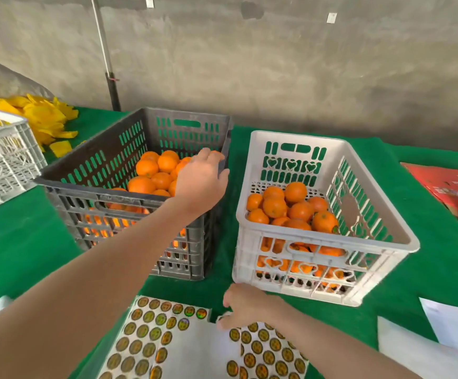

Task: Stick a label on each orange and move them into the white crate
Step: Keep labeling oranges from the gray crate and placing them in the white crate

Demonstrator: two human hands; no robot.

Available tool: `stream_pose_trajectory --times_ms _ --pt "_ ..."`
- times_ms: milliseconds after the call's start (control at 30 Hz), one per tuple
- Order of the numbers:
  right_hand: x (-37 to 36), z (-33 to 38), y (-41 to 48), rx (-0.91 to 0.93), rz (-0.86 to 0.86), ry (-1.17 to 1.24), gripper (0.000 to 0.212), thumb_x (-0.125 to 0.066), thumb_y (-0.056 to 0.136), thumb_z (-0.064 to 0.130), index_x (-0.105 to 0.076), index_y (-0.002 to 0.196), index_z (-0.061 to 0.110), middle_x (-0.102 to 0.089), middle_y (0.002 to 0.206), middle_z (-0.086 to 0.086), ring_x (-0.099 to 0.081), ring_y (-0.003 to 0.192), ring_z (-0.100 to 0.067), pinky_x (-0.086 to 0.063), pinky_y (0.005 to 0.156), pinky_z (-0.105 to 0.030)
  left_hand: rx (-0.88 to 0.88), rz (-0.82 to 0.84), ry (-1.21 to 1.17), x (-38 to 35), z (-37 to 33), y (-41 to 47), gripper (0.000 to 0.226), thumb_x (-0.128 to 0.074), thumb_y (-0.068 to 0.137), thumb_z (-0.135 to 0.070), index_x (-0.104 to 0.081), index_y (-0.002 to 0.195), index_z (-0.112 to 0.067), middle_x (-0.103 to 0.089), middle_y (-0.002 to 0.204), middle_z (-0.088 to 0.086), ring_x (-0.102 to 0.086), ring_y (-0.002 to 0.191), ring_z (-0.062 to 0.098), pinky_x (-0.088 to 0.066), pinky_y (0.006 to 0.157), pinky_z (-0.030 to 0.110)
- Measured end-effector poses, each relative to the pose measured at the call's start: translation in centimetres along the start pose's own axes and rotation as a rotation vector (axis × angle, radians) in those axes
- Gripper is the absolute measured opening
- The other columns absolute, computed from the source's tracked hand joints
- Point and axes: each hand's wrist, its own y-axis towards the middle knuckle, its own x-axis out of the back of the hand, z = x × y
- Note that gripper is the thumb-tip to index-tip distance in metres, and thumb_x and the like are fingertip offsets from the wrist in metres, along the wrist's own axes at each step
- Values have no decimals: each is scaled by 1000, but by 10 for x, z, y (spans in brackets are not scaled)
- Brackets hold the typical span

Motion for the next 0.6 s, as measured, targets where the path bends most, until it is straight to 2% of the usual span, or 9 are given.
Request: stream_pose_trajectory --times_ms 67,100,200,267,367,433,500,533,600 --pt "-12 0 7 -23 29 -32 55 -65 82 53 -53 77 0 -42 73 -9 -42 77 -25 -31 58 -35 -126 -99 -140 8 -5 -22 28 -59 91 -15 -62 116 -3 -62 103 14 -59 91 28 -35 67 25" --pt "-17 1 10 -29 35 -28 56 -68 78 56 -52 79 2 -42 78 -8 -41 81 -25 -31 59 -34 -191 -108 -180 11 -6 -35 25 -62 88 -12 -64 111 -2 -62 94 12 -59 81 24 -34 64 23" --pt "-31 5 14 -27 0 -2 65 -73 71 56 -56 108 5 -46 112 -13 -42 105 -29 -39 81 -39 -254 -38 -255 8 -2 -76 20 -62 85 -10 -67 103 -3 -57 81 3 -48 64 11 -41 54 23" --pt "-38 10 14 -15 -65 21 64 -73 71 54 -56 113 9 -44 119 -12 -38 111 -29 -38 92 -43 -99 117 -259 -3 9 -100 20 -61 90 -12 -66 108 -7 -57 87 -1 -51 69 11 -51 62 31" --pt "-43 19 14 -10 -120 37 47 -71 74 48 -63 102 11 -45 118 -9 -38 111 -27 -38 95 -43 188 400 -237 -22 34 -128 24 -52 95 -14 -63 116 -10 -65 108 3 -60 91 17 -51 83 29" --pt "-38 17 12 -10 -158 66 35 -70 78 41 -66 96 10 -48 116 -11 -44 107 -28 -42 88 -39 330 537 -255 -29 46 -142 27 -50 95 -14 -63 118 -10 -66 117 6 -61 102 17 -49 90 27" --pt "-26 9 5 -11 -181 194 28 -68 81 34 -66 90 7 -52 107 -10 -54 91 -27 -48 70 -31 432 679 -286 -35 53 -152 31 -54 94 -17 -61 123 -9 -64 123 7 -60 109 19 -47 94 28" --pt "-19 3 1 -11 -184 259 27 -68 83 32 -66 90 6 -53 101 -7 -57 83 -25 -47 62 -26 482 755 -324 -39 56 -156 33 -57 93 -19 -60 125 -9 -63 125 8 -60 111 20 -47 94 28" --pt "-5 -9 -9 -6 -211 293 25 -67 84 30 -65 91 6 -53 90 0 -56 80 -21 -40 60 -18 627 849 -463 -43 58 -160 36 -62 92 -22 -61 124 -7 -64 122 10 -64 102 21 -52 83 26"
